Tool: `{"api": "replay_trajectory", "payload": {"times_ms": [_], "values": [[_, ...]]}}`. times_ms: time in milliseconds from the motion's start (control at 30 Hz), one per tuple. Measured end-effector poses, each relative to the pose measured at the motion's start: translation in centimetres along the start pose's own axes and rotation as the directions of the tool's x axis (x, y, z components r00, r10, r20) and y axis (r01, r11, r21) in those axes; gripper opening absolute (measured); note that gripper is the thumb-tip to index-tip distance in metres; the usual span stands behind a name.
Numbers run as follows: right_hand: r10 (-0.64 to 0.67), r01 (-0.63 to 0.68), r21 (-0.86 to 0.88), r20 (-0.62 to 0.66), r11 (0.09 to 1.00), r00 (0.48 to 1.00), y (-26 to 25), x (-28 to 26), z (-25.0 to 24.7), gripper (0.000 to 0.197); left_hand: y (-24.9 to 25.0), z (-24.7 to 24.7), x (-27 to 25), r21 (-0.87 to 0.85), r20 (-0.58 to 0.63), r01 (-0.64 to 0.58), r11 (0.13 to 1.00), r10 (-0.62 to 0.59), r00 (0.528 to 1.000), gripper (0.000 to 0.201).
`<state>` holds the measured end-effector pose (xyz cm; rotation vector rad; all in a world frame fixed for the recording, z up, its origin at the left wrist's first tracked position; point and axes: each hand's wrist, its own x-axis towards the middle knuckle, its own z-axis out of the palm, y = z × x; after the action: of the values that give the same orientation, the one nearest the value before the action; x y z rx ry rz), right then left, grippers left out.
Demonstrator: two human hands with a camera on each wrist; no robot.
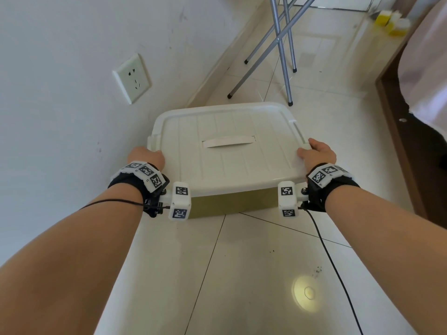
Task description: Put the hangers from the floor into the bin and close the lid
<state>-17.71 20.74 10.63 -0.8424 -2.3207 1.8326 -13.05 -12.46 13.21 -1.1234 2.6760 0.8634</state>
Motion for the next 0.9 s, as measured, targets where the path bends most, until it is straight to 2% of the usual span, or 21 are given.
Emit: {"api": "replay_trajectory", "payload": {"times_ms": [300, 600, 767, 900], "values": [[0.013, -0.013, -0.025, -0.018, 1.000, 1.000, 0.4, -1.0, -0.3, 0.050, -0.7, -0.2, 0.1, 0.027, -0.010, -0.021, 0.999, 0.021, 1.000, 0.039], [0.014, -0.016, -0.050, -0.027, 0.999, 1.000, 0.6, -1.9, -0.1, 0.050, -0.7, -0.2, -0.6, 0.012, 0.053, -0.020, 1.000, 0.019, 0.998, 0.032], [0.010, -0.012, -0.078, -0.033, 0.997, 0.999, 0.7, -2.4, -0.1, 0.052, -0.2, -0.5, -1.2, 0.081, 0.079, -0.037, 0.996, 0.030, 0.996, 0.034], [0.015, -0.011, -0.190, 0.021, 0.982, 1.000, 0.1, -2.6, -0.2, 0.059, 0.5, -0.5, -1.7, 0.054, 0.103, -0.080, 0.995, 0.074, 0.992, 0.020]]}}
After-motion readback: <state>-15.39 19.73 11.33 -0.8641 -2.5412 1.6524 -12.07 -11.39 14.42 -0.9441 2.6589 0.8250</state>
